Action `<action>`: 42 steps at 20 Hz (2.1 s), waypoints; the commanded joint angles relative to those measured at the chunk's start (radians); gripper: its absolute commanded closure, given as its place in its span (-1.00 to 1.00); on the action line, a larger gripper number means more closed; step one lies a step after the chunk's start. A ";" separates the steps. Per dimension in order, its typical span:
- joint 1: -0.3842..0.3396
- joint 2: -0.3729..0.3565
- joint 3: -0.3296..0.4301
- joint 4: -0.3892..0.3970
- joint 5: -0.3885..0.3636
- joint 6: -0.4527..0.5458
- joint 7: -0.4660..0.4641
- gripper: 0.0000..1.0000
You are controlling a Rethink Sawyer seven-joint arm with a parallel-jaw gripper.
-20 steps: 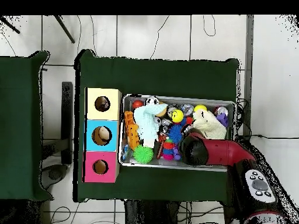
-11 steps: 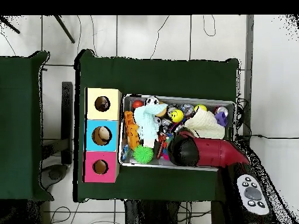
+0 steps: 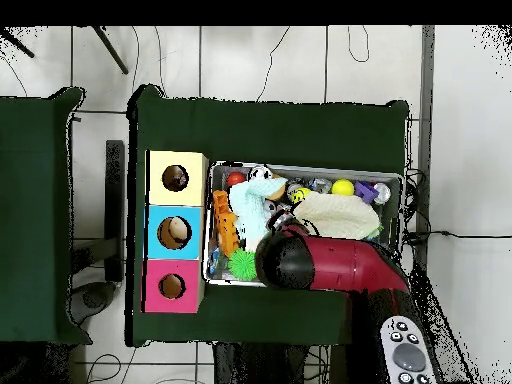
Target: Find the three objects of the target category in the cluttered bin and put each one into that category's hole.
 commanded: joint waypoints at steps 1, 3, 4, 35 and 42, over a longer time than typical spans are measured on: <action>0.048 -0.091 0.040 0.109 0.097 0.136 0.086 1.00; 0.061 -0.115 0.036 0.116 0.118 0.161 0.084 1.00; 0.067 -0.136 0.035 0.122 0.133 0.184 0.079 1.00; 0.164 -0.338 -0.038 0.113 0.255 0.436 0.098 -1.00; 0.155 -0.316 -0.057 0.151 0.220 0.312 0.082 -1.00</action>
